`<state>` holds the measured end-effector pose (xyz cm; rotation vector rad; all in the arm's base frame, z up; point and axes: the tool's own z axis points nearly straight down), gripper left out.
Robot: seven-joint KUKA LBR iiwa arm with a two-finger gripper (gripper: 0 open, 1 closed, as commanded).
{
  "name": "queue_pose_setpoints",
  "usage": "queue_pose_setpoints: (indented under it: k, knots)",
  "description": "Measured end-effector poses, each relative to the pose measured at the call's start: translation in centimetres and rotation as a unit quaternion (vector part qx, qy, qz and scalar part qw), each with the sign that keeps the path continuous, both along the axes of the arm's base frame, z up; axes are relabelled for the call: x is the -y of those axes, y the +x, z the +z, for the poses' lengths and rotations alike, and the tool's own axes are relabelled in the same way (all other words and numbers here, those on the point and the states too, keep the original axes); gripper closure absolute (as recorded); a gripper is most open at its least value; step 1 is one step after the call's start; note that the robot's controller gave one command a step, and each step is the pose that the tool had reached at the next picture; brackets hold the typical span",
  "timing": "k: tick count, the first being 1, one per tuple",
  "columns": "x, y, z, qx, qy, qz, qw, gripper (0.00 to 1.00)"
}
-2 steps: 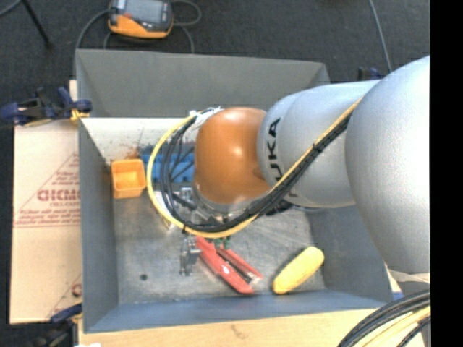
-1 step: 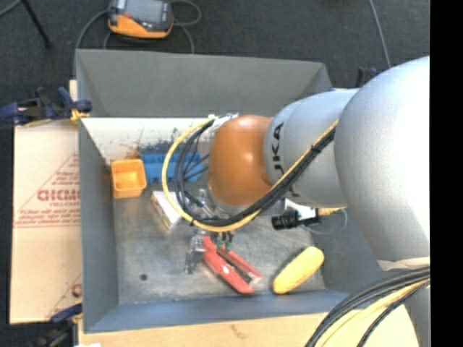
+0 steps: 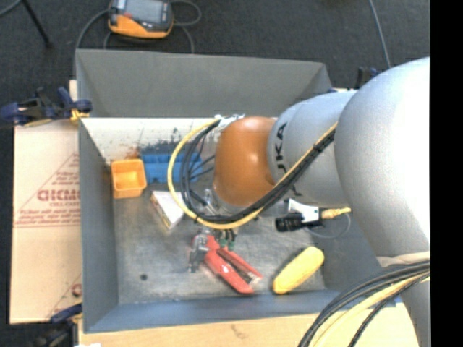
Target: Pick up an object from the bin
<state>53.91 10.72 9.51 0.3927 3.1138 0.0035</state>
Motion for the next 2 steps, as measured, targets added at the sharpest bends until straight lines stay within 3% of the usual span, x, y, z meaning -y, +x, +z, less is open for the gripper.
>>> queue_pose_setpoints:
  k: [1, 2]
  knots:
    - [0.6, 1.2, 0.5, -0.0026, -0.003, 0.003, 1.0000, 0.00]
    - [6.4, -3.8, -2.0, 0.0063, 0.000, 0.165, 0.9863, 1.00]
